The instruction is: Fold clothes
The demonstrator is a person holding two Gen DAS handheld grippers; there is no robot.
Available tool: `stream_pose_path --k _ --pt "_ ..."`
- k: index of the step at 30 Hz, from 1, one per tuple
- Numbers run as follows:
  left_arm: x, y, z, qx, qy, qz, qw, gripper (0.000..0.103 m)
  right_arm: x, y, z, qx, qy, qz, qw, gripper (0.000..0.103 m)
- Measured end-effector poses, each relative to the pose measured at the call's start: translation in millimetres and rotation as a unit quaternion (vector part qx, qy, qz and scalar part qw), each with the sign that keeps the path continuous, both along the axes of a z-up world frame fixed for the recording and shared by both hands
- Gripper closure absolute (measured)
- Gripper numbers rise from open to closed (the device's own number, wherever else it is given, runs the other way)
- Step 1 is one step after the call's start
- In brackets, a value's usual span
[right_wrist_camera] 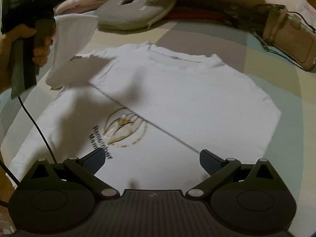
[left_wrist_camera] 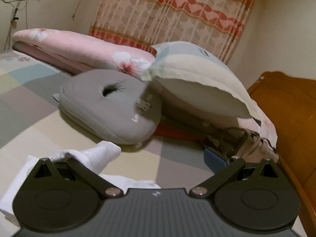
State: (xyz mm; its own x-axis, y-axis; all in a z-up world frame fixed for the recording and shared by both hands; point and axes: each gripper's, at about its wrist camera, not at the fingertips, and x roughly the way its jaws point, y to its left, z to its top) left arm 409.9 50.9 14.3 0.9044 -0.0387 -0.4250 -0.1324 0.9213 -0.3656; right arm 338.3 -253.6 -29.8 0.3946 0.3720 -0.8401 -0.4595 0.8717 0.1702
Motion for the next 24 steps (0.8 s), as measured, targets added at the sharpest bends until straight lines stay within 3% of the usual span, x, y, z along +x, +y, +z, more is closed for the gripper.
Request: stream_pose_path --k 7,14,24 --pt "10 -43 -9 0.015 0.01 -0.04 0.999 0.001 6 -25 3 -0.003 -0.011 0.001 1.0 0.0" --pt "9 -87 -13 0.082 0.011 -0.098 0.9917 0.001 8 -40 6 -0.003 -0.015 0.004 1.0 0.0" --pt "3 -128 -21 0.09 0.021 -0.166 0.9818 0.001 3 -54 3 -0.002 -0.008 -0.007 1.0 0.0"
